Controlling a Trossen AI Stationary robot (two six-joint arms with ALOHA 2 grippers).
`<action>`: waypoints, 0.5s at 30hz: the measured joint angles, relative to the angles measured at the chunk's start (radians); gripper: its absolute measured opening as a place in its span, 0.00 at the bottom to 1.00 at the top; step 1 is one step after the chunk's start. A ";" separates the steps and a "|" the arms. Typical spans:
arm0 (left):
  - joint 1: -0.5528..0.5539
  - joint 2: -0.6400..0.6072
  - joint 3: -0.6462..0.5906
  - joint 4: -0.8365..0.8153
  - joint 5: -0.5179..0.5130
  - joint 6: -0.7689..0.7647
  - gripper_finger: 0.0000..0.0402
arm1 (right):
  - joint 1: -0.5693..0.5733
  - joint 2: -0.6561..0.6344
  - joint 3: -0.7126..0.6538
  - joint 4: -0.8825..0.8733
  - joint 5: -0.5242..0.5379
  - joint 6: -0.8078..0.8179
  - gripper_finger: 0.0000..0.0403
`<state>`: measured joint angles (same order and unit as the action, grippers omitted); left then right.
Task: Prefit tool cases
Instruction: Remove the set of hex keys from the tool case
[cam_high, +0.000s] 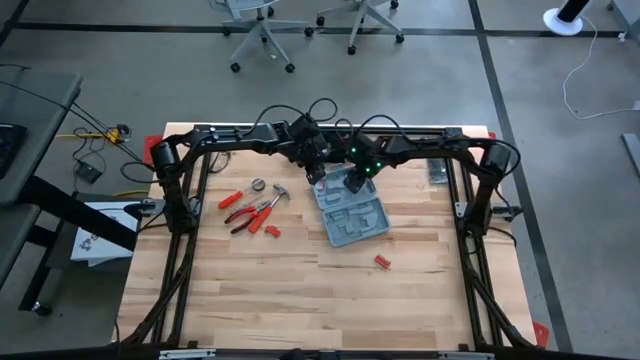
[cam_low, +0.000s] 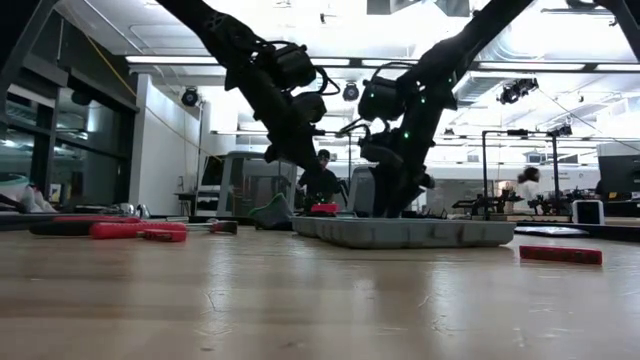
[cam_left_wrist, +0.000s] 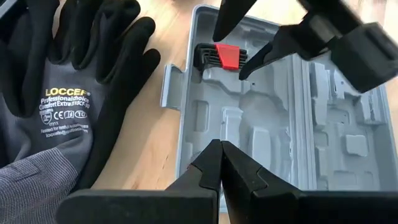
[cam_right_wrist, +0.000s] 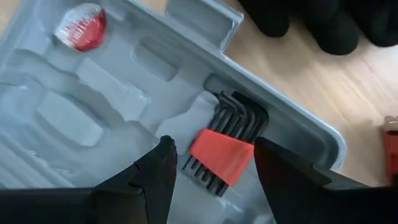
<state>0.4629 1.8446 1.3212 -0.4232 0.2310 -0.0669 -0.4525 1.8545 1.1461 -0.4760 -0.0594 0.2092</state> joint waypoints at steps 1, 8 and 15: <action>0.000 0.000 0.000 0.000 0.000 0.000 0.00 | 0.000 0.008 0.000 -0.001 0.000 0.000 0.51; 0.000 0.000 0.000 -0.007 0.000 0.016 0.00 | -0.001 0.040 0.003 0.012 -0.039 0.061 0.48; 0.000 -0.001 0.000 -0.008 -0.006 0.019 0.00 | 0.000 0.039 -0.002 0.029 -0.073 0.100 0.18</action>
<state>0.4629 1.8439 1.3212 -0.4308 0.2245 -0.0479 -0.4526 1.8937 1.1442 -0.4473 -0.1323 0.3093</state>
